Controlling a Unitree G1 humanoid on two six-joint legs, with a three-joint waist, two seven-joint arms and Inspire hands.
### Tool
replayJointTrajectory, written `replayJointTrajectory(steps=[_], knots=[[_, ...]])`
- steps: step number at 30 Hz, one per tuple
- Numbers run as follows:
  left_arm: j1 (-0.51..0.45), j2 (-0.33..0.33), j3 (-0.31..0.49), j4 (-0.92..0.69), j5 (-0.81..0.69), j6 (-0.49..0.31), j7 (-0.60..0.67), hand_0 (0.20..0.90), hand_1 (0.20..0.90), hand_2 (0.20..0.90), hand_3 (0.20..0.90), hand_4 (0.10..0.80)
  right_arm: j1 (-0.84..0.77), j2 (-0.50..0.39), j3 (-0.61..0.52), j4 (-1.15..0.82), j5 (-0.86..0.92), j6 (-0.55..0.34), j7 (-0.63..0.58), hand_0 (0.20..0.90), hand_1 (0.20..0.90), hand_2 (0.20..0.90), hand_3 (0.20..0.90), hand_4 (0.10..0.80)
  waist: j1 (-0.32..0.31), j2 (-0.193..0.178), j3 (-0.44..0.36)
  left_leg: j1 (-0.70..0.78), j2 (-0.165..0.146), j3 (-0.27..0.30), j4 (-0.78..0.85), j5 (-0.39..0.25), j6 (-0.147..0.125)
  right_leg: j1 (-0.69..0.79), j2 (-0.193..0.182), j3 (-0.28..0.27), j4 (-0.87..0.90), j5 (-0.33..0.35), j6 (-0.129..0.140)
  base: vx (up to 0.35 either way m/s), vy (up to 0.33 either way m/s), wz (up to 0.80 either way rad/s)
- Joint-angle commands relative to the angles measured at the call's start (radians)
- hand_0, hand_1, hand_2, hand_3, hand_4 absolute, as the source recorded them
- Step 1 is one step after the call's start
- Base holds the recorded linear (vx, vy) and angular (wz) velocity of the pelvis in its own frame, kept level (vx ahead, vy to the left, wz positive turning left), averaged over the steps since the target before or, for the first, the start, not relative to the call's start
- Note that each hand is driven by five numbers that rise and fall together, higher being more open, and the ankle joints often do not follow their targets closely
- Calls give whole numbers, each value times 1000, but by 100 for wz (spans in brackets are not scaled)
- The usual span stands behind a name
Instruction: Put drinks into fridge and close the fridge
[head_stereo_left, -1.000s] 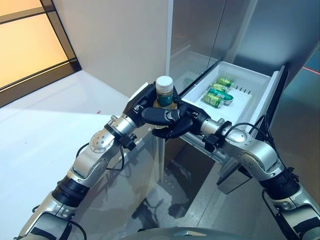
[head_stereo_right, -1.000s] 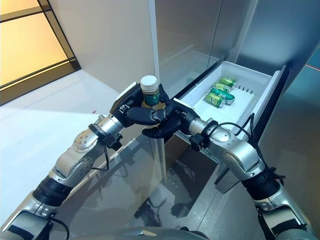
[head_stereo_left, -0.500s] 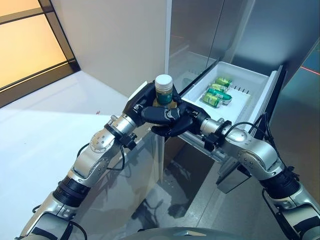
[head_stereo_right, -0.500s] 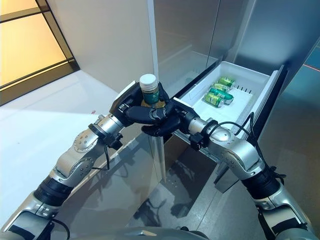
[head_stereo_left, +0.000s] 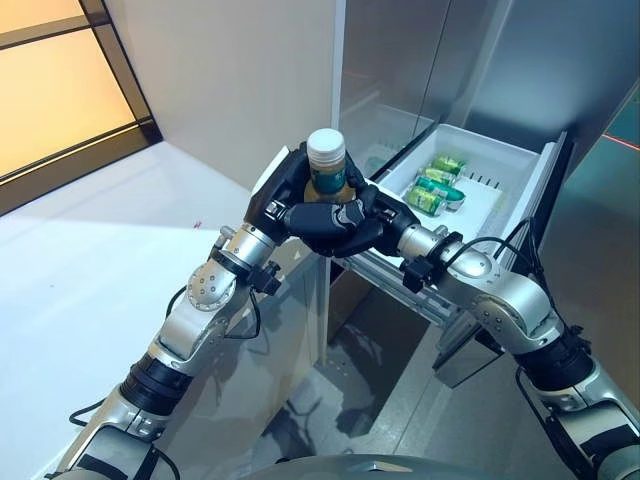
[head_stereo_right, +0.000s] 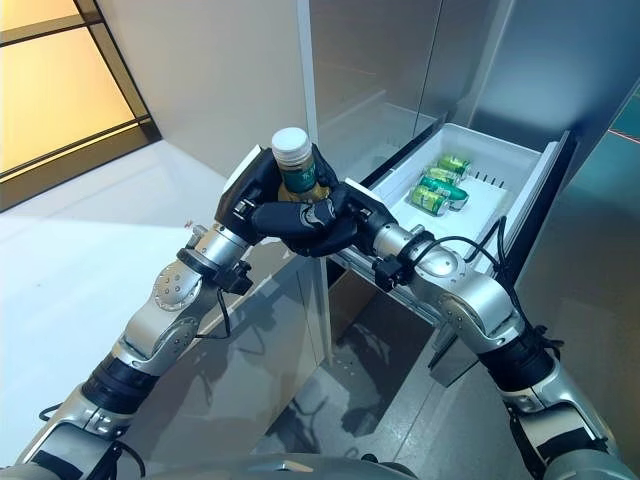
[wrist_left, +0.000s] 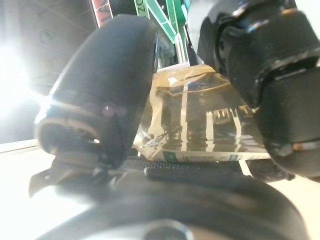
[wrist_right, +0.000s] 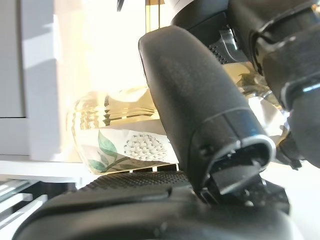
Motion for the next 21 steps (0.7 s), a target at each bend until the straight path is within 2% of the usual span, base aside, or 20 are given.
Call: replayJointTrajectory(steps=[1,2,11,15,21], knots=[[-203,-13,10,-87,70,-258,7,429,429,429,351,251,-152,94,-129,40,69,-163,-122,300,300,300,200,100,9,-37,-101,-1,-9,11,2,-64,20,-24,-5,-38,4,44,30,0,0,0],[-205,-10,10,-86,67,-263,9,900,900,900,900,800,-155,90,-135,49,38,-175,-131,300,300,300,200,100,10,-37,-101,0,-9,12,2,-64,20,-23,-5,-38,4,44,30,0,0,0],[-222,-3,82,-110,4,-352,88,900,900,900,900,800,-281,-25,-242,232,6,-256,-267,300,300,300,200,100,20,-46,-110,-3,-8,-8,2,-63,12,-21,2,-40,4,42,25,0,0,0],[-228,-13,119,-126,-34,-313,97,900,900,900,900,800,-338,-108,-292,348,43,-287,-317,300,300,300,200,100,29,-50,-115,-5,-8,-19,2,-65,8,-18,0,-56,4,38,25,12,-1,7],[-213,-22,124,-133,-82,-265,76,900,900,900,900,800,-399,-195,-331,534,63,-344,-374,300,300,300,200,100,50,-51,-119,-9,-10,-41,2,-65,5,-13,-2,-77,4,34,26,10,8,17]])
